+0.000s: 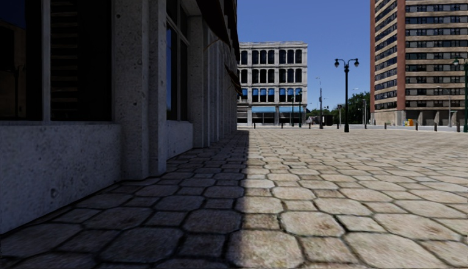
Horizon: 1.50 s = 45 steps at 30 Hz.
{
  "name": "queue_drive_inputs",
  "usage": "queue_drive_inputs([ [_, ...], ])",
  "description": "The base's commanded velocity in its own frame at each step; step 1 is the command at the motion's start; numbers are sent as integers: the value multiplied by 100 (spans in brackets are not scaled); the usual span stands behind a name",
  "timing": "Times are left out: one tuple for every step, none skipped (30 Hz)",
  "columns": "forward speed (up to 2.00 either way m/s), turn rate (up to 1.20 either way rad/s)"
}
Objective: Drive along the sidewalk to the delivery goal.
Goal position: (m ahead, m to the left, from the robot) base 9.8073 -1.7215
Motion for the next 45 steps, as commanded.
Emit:
queue_drive_inputs([
  [200,0],
  [200,0],
  [200,0],
  [200,0],
  [200,0],
  [200,0],
  [200,0],
  [200,0],
  [200,0],
  [200,0],
  [200,0],
  [200,0],
  [200,0],
  [200,0],
  [200,0],
  [200,0],
  [200,0],
  [200,0],
  [200,0],
  [200,0],
  [200,0],
  [200,0],
  [200,0],
  [200,0],
  [200,0],
  [200,0],
  [200,0],
  [200,0],
  [200,0],
  [200,0],
  [200,0],
  [200,0],
  [200,-102],
  [200,-120],
  [200,-120],
  [200,-120],
  [200,-120],
  [200,-3],
  [200,0],
  [200,0],
  [200,0],
  [200,0],
  [200,0],
  [200,0],
  [200,0],
])
